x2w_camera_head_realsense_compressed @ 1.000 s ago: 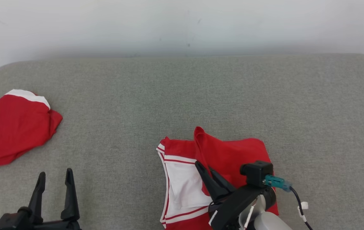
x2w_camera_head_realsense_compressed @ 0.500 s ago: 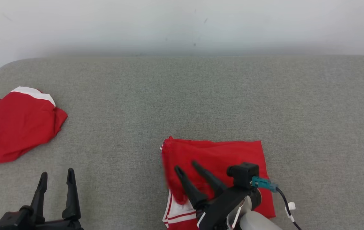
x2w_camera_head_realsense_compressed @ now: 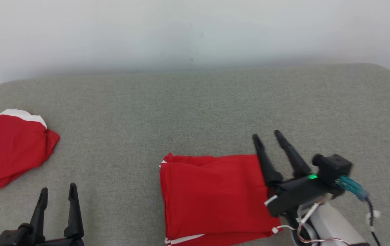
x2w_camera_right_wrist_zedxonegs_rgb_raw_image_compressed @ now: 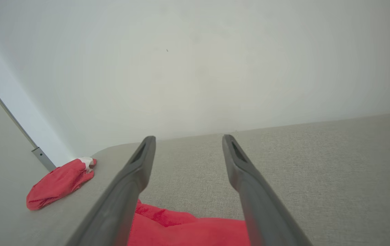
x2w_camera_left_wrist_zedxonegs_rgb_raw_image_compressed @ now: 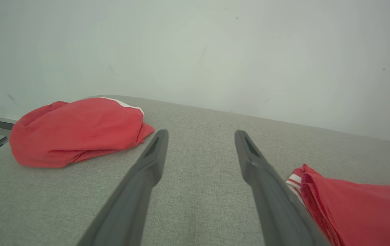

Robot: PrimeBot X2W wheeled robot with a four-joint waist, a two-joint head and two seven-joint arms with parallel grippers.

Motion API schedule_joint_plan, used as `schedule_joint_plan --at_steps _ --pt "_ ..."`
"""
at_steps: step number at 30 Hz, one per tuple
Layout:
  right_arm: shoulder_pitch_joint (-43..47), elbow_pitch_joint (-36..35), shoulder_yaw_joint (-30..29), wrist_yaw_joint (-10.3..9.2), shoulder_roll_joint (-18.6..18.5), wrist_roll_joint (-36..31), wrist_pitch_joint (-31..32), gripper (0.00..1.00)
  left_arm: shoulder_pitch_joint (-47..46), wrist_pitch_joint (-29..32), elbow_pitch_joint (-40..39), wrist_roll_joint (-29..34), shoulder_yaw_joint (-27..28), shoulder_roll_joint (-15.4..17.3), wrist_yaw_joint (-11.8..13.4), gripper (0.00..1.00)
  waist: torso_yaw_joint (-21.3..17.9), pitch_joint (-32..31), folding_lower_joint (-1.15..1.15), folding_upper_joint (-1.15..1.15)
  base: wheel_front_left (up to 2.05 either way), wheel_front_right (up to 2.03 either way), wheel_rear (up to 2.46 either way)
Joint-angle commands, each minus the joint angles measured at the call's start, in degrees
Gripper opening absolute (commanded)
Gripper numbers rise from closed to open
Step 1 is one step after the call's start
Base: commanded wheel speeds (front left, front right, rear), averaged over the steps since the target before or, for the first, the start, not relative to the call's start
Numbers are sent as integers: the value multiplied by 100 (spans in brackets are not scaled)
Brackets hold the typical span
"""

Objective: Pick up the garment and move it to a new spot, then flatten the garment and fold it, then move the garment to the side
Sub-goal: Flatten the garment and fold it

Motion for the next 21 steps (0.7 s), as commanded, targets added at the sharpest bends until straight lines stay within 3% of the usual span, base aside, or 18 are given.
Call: schedule_joint_plan --at_steps 1,10,21 --pt "112 -72 -81 -14 -23 -53 -18 100 45 -3 -15 34 25 -1 25 100 -75 -65 0 0 0 0 0" --pt "1300 -1068 -1276 -14 -51 -857 -15 100 190 -3 -123 58 -19 0 116 100 -300 -213 0 0 0 0 0" --pt "2246 -1508 -1638 -14 220 -1440 -16 100 379 -3 -97 358 29 19 80 100 -418 -393 0 0 0 0 0"
